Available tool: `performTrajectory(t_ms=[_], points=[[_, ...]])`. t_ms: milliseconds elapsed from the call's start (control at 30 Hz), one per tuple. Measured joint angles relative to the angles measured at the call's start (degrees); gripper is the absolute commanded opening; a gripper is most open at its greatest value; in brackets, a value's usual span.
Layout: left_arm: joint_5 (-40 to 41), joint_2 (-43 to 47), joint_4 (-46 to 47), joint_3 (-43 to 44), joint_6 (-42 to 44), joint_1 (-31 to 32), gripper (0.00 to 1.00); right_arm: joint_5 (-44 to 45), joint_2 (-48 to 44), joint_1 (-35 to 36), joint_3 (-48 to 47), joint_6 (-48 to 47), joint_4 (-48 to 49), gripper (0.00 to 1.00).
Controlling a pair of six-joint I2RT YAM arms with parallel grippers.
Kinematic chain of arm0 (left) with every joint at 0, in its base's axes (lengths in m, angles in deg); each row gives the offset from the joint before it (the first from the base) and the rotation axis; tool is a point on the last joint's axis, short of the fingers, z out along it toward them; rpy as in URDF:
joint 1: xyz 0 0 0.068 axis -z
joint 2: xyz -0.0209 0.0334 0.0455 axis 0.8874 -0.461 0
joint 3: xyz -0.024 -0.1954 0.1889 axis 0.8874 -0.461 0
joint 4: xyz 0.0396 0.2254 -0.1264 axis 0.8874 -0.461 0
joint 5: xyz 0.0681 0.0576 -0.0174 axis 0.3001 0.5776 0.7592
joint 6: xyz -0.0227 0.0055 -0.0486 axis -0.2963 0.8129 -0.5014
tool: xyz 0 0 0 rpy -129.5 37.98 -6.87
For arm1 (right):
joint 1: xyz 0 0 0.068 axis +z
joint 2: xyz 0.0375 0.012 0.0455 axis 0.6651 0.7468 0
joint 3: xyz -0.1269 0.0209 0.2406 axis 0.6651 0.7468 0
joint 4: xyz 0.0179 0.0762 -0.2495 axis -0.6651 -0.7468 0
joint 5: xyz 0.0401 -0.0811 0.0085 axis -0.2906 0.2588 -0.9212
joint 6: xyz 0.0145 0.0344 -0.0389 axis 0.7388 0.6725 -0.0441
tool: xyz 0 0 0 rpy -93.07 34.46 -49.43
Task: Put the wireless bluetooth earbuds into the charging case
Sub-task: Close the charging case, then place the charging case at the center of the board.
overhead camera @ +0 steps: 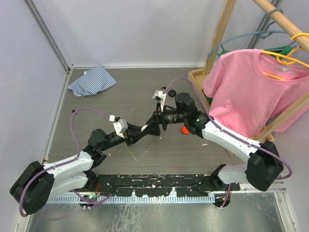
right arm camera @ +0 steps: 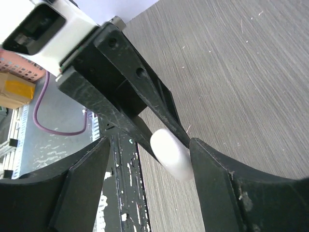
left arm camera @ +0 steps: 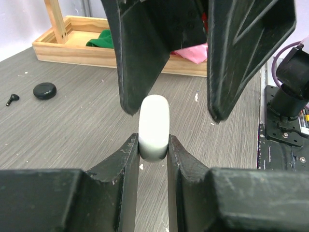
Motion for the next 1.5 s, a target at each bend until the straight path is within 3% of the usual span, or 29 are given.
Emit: performTrajectory(t_ms=[333,600,1033,1500], points=[[1.2,-0.1,-1.8,0.2,-0.9,0.0,0.00,2.8,-3.6,-1.2,1.5,0.2,0.7,0.73],[3.8,-2.4,-5.9,4.7,-5.6,0.0,0.02,20.3,-10.8,-1.4,8.0,0.2,1.5,0.77],[5.6,-8.8,-22.1,14.2,-20.6,0.0,0.08,44.0,-26.1,-1.5,24.8,-1.4,7.0,0.79],[8.2,-35.2,-27.3,27.8,-34.0,7.7,0.17,56.3,-32.5,-1.5,39.4,-5.2,18.6,0.80]])
